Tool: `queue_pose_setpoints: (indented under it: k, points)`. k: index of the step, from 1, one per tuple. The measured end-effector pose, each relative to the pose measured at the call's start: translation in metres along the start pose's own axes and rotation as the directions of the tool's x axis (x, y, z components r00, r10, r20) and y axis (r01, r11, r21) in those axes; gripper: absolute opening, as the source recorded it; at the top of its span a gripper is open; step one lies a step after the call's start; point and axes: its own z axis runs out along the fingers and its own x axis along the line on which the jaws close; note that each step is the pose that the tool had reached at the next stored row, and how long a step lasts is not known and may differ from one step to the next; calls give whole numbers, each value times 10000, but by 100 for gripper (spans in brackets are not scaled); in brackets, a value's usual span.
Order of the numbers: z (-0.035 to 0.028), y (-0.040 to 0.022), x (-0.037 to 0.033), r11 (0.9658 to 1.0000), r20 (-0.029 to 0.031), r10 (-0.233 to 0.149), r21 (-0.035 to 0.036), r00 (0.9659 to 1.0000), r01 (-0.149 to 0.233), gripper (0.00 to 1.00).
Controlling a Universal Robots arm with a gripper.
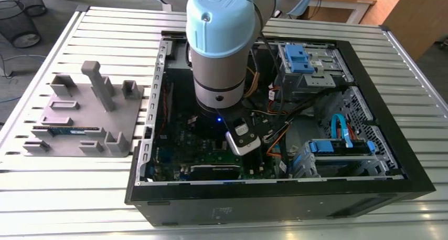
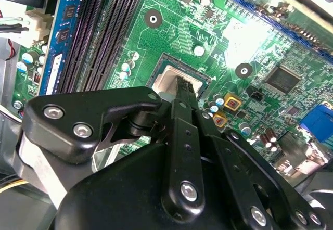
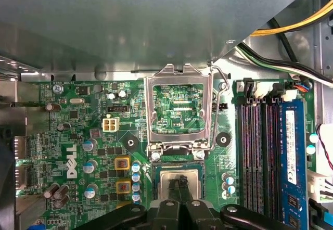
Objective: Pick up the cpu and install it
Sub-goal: 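Place the cpu into insertion slot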
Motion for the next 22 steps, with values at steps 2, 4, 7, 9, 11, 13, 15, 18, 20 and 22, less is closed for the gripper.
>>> queue_pose_setpoints:
  k: [2,4,7,9,11,13,15,18,20,22]
  points:
    - [-6,1,-1,10000,1,0,-3,10000,0,11]
    - [-26,3,-3,10000,8,2,-19,10000,-2,11]
    - [-95,3,-6,10000,1,1,-4,10000,-1,11]
    - [-120,4,-8,10000,0,0,-2,10000,0,11]
    - [-120,4,-8,10000,1,0,-2,10000,0,11]
    - [-120,3,-8,10000,1,1,-2,10000,-1,11]
    - [-121,3,-8,10000,0,0,-1,10000,0,11]
    - [-121,3,-8,10000,0,0,-1,10000,0,11]
    - [-132,3,-8,10000,-3,0,5,10000,0,11]
    - [-149,4,-9,10000,-1,0,1,10000,0,11]
